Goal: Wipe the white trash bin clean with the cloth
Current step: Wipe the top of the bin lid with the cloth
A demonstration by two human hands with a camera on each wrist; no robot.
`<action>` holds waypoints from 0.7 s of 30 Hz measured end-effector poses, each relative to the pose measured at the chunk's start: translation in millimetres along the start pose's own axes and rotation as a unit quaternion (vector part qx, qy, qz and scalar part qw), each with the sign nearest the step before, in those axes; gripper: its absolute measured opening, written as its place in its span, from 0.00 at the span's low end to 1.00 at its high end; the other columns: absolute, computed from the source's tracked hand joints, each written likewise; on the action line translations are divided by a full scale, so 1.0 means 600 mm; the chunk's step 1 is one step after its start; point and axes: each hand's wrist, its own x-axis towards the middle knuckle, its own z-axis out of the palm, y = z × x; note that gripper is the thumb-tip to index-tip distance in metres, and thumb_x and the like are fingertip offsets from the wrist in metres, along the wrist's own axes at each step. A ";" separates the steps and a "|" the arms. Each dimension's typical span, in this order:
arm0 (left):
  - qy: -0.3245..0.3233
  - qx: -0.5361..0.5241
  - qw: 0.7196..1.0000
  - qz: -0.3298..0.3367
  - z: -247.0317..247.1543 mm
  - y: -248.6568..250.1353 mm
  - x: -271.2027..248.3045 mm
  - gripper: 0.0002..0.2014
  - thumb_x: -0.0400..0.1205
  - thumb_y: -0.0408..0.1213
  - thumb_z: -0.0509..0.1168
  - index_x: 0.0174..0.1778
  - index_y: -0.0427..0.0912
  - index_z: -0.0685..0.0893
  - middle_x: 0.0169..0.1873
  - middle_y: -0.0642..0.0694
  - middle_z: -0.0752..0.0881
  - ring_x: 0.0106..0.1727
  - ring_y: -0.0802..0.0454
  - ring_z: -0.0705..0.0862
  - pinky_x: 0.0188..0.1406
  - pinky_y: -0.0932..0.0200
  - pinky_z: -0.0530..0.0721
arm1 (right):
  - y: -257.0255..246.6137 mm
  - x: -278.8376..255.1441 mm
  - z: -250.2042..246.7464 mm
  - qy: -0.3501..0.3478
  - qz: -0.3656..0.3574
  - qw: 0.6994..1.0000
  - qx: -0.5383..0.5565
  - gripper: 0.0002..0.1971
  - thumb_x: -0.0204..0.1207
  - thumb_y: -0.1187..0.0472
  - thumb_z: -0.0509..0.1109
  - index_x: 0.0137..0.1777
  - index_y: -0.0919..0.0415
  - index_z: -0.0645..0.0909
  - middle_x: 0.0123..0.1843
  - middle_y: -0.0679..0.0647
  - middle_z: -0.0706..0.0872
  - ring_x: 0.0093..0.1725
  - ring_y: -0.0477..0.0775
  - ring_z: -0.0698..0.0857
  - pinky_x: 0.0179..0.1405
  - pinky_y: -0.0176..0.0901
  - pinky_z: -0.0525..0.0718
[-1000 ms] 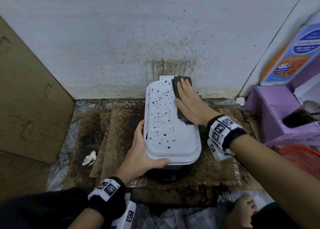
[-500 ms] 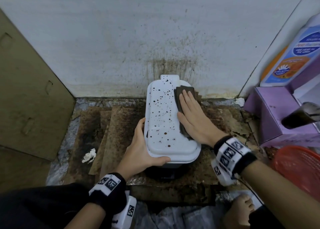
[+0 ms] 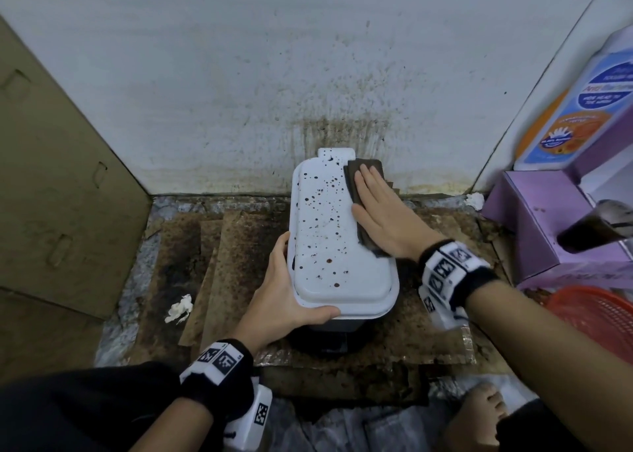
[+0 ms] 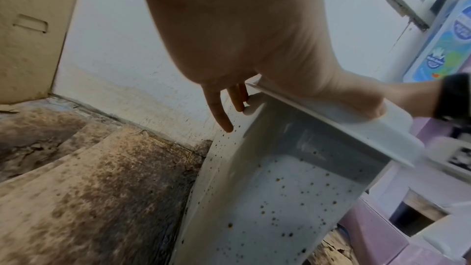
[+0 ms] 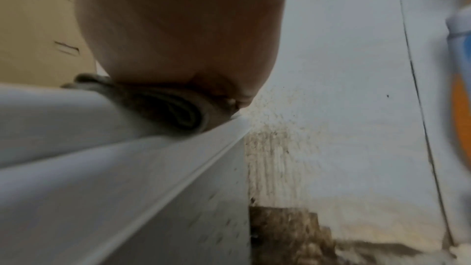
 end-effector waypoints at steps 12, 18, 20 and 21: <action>0.004 0.012 1.000 0.010 -0.001 0.004 0.001 0.70 0.57 0.65 0.89 0.85 0.73 0.46 0.84 0.70 0.64 0.81 0.60 0.74 0.74 0.35 0.81 | -0.002 -0.005 0.011 0.008 0.025 0.995 0.100 0.36 0.93 0.43 0.45 0.90 0.59 0.33 0.90 0.49 0.28 0.88 0.46 0.27 0.86 0.41 0.32; 0.008 0.017 1.000 0.021 0.001 0.000 0.000 0.70 0.57 0.65 0.89 0.86 0.71 0.46 0.85 0.69 0.64 0.83 0.60 0.72 0.76 0.35 0.80 | -0.063 -0.111 0.057 0.050 0.055 0.981 0.180 0.37 0.93 0.44 0.49 0.89 0.56 0.31 0.88 0.43 0.24 0.85 0.39 0.24 0.85 0.40 0.32; 0.010 0.019 0.999 0.025 0.002 0.001 0.000 0.70 0.57 0.65 0.89 0.86 0.70 0.46 0.85 0.68 0.64 0.83 0.61 0.71 0.77 0.35 0.79 | -0.084 -0.144 0.071 0.067 0.067 0.979 0.182 0.37 0.93 0.46 0.50 0.89 0.56 0.31 0.88 0.44 0.24 0.86 0.39 0.25 0.86 0.42 0.33; 0.010 0.019 0.999 0.026 0.003 0.000 0.000 0.70 0.57 0.65 0.89 0.87 0.70 0.45 0.85 0.68 0.64 0.84 0.61 0.70 0.77 0.35 0.79 | -0.095 -0.158 0.077 0.077 0.070 0.977 0.188 0.37 0.93 0.47 0.51 0.89 0.56 0.31 0.88 0.43 0.24 0.86 0.39 0.25 0.87 0.43 0.33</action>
